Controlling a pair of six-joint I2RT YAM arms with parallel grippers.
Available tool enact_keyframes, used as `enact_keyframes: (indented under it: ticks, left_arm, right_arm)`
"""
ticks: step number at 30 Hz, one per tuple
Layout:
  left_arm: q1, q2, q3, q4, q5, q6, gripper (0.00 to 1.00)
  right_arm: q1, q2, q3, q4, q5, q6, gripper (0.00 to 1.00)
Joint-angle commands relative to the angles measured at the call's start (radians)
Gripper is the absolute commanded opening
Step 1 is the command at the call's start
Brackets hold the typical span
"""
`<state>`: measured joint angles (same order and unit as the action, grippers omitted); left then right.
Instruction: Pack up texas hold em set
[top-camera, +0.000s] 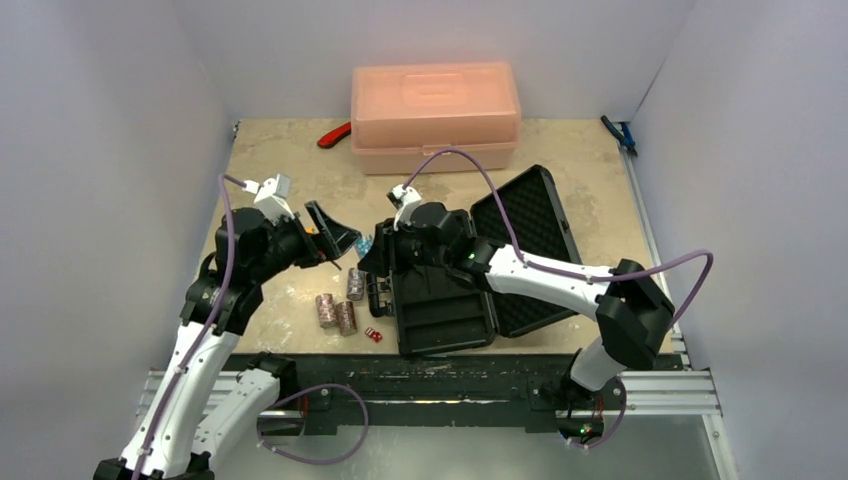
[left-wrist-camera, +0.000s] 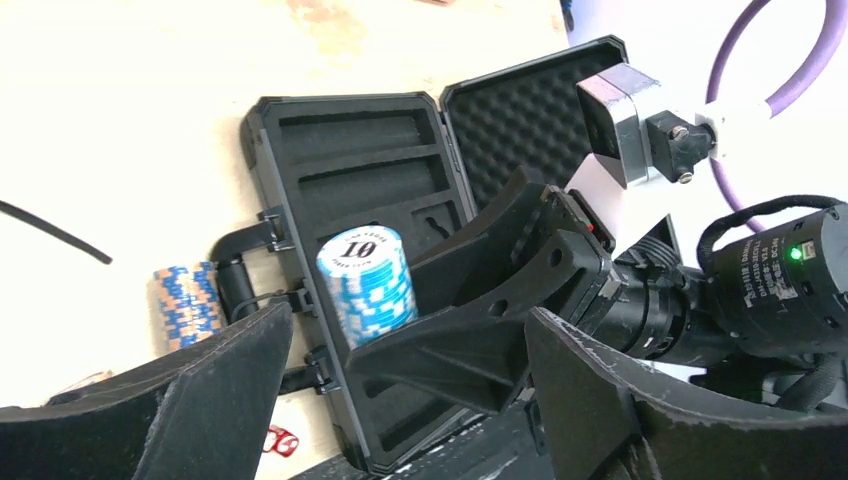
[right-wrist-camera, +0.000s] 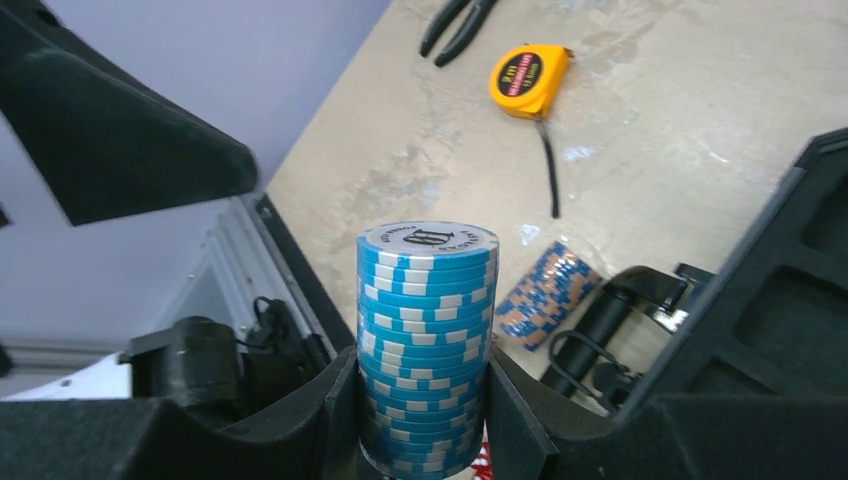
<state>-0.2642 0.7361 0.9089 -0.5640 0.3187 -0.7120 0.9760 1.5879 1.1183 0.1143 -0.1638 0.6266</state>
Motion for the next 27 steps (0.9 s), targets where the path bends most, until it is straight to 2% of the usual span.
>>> enact_keyframes:
  ticks: [1, 10, 13, 21, 27]
  left_arm:
    - [0.002, -0.063, 0.045, -0.049, -0.073, 0.09, 0.87]
    - [0.002, -0.198, 0.051, -0.234, -0.309, 0.206, 1.0]
    - [0.002, -0.232, 0.027, -0.28, -0.357, 0.235, 1.0]
    - [0.002, -0.296, -0.008, -0.356, -0.376, 0.27, 0.99]
    - [0.002, -0.305, 0.025, -0.415, -0.386, 0.316, 0.97]
  right_arm:
    - [0.001, -0.089, 0.077, -0.043, 0.078, -0.156, 0.0]
    - [0.001, -0.157, 0.101, -0.103, 0.201, -0.46, 0.0]
    - [0.001, -0.171, 0.11, -0.111, 0.219, -0.585, 0.0]
    - [-0.01, -0.169, 0.132, -0.197, 0.191, -0.93, 0.0]
    - [-0.038, -0.128, 0.169, -0.281, 0.167, -1.11, 0.0]
